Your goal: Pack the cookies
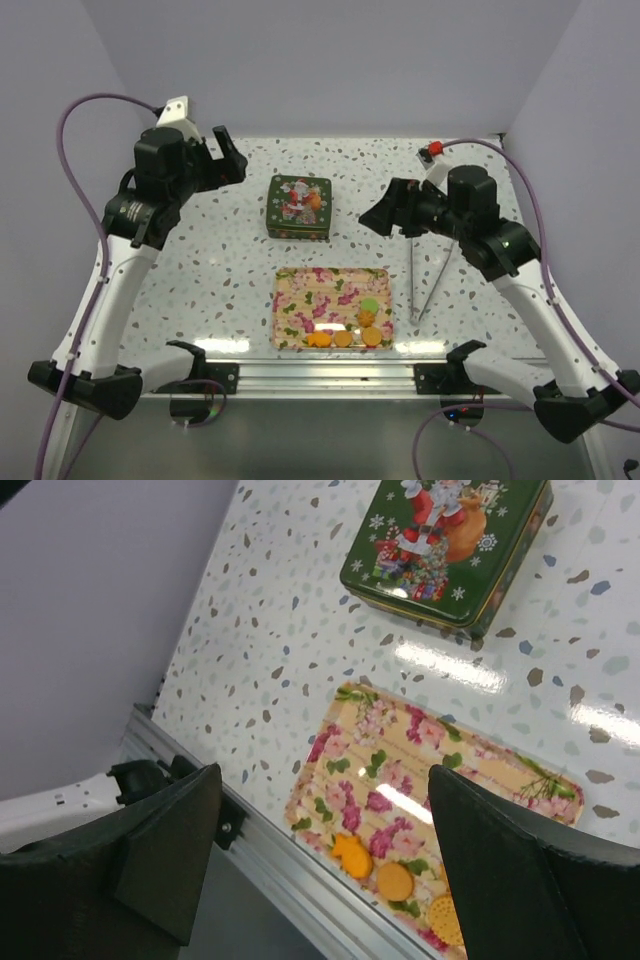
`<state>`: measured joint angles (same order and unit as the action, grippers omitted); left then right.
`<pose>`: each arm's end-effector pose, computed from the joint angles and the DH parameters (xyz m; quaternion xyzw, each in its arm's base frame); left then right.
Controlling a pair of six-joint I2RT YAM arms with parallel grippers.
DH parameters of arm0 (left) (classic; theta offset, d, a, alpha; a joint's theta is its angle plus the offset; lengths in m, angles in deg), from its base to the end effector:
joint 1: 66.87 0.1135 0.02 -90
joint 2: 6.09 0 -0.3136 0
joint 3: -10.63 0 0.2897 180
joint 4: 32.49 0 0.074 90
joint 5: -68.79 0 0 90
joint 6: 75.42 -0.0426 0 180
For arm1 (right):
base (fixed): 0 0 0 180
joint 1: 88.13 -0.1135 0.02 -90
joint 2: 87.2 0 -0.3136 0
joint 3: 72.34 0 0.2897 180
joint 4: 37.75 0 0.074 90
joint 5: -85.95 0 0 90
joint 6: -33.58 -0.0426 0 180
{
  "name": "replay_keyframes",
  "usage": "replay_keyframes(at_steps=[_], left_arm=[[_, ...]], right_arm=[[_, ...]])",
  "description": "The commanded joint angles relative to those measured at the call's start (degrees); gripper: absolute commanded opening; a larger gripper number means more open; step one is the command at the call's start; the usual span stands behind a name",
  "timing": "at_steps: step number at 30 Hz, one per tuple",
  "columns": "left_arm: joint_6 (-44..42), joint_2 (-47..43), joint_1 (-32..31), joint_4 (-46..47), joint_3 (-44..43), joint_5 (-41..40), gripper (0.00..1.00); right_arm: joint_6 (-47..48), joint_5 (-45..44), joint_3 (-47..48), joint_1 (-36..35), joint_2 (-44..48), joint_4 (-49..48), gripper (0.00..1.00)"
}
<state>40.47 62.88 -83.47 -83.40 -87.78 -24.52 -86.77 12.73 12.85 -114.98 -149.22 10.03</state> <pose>0.2577 -0.0743 0.5060 -0.0831 0.8221 -0.1817 0.5332 0.2118 0.1210 0.4566 -0.0534 0.8346 0.3636 0.4104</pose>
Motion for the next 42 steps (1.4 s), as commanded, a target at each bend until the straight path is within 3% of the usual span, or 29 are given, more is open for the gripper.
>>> replay_keyframes(at_steps=[1,7,9,13,21,26,31,33,35,36,42], left_arm=[[-3.39,-2.69,-0.27,-4.99,2.52,-10.29,1.0],[-6.37,-14.88,-0.27,2.8,11.46,-17.05,1.0],[-8.3,-18.59,-0.27,6.33,19.1,-19.97,1.0],[-19.89,-28.86,-0.27,18.8,34.38,-23.31,1.0],[-17.89,-35.66,-0.19,33.84,57.78,-30.08,1.0],[-17.54,-32.33,0.34,55.1,72.18,-32.89,1.0],[-19.56,-23.81,3.85,82.04,84.93,-27.9,1.0],[-19.65,-16.81,5.95,91.02,86.36,-25.09,1.0],[-19.74,-12.21,7.19,89.95,83.4,-23.94,1.0],[-22.35,-7.23,8.24,95.33,82.94,-20.72,1.0],[-24.22,6.59,11.23,106.72,78.11,-17.35,1.0]], right_arm=[[-1.47,3.44,-2.48,-0.57,4.09,1.08,0.88],[-3.92,1.77,-1.87,-1.1,8.14,5.91,0.9],[-5.07,1.51,-1.69,-1.19,8.49,7.93,0.91],[-6.74,2.91,-1.34,-1.19,9.02,12.67,0.91],[-5.17,0.73,1.38,-1.19,11.39,17.33,0.92],[-4.19,-2.71,3.85,-1.19,12.97,20.85,0.93],[-5.51,-4.47,2.97,-1.19,14.3,22.52,0.94],[-6.12,-5.35,2.79,-1.19,14.12,23.93,0.94],[-6.91,-5.79,2.01,-1.19,14.12,24.55,0.94],[-7.18,-6.05,1.74,-1.19,14.12,24.63,0.94],[-10.42,-7.02,-1.77,-1.19,13.77,23.41,0.92]])
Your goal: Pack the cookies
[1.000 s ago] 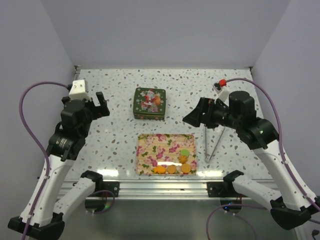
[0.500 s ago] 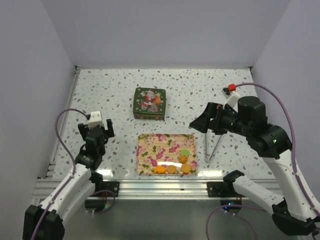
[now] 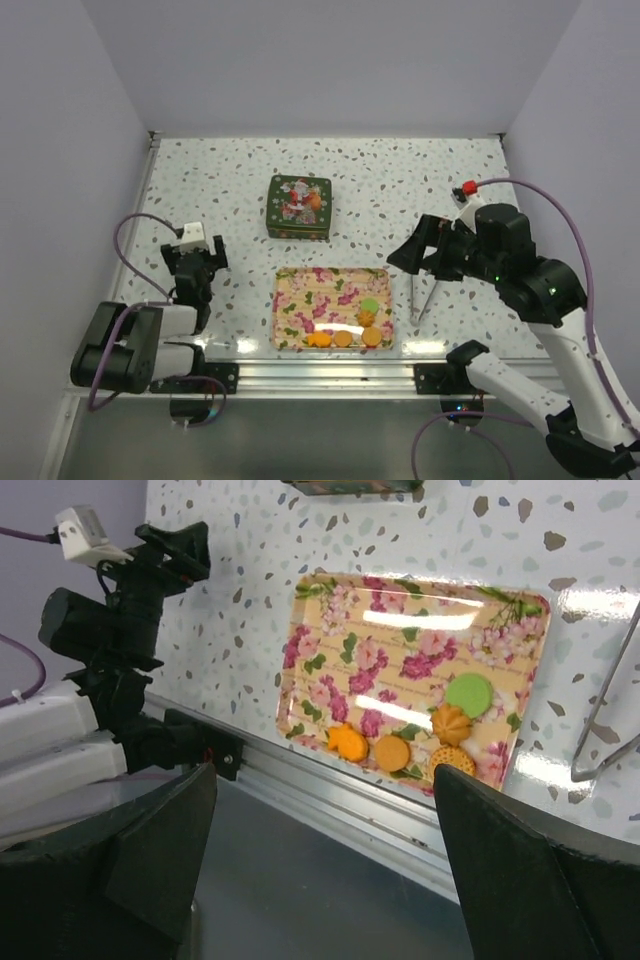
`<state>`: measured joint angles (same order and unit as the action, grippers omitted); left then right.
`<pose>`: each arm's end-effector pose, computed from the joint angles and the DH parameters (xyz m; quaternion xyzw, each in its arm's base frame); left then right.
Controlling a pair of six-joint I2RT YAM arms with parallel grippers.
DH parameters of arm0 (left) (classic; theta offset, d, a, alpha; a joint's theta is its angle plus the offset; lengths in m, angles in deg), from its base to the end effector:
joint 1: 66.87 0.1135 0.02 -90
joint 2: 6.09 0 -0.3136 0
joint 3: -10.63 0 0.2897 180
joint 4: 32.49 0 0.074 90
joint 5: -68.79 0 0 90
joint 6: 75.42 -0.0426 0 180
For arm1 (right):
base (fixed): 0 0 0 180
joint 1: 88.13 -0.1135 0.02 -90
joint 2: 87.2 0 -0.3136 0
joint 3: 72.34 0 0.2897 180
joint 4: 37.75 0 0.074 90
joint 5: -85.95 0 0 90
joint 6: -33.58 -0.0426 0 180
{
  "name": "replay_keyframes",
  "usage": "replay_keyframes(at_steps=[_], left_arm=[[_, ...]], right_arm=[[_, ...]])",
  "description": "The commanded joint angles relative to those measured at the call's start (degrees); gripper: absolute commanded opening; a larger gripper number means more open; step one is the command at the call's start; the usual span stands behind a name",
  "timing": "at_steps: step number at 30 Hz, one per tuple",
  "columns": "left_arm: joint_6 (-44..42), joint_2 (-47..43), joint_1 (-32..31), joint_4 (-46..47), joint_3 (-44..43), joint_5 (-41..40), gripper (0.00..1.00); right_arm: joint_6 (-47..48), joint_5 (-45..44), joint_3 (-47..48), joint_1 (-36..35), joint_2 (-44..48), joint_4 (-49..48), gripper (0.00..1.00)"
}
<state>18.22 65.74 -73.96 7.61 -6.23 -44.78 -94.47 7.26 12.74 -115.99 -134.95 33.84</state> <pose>0.1983 -0.0075 0.1452 -0.1011 0.7794 0.1054 0.6093 0.1156 0.0706 0.4561 0.0322 0.8803 0.3261 0.3430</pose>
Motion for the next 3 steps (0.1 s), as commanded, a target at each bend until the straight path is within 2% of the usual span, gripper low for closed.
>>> replay_keyframes(at_steps=[1,2,3], left_arm=[[-1.88,4.88,2.78,15.97,-5.01,3.27,1.0],[-0.75,5.85,3.31,16.41,-5.02,3.7,1.0],[0.22,9.17,4.01,23.03,-4.33,4.84,1.0]], right_arm=[[-3.0,-1.73,-2.54,-0.18,-0.85,-1.27,0.92],[-2.74,-1.9,-2.63,-0.18,-1.29,-1.36,0.92],[-2.57,-2.95,-2.55,-0.18,-1.82,-1.19,0.93]])
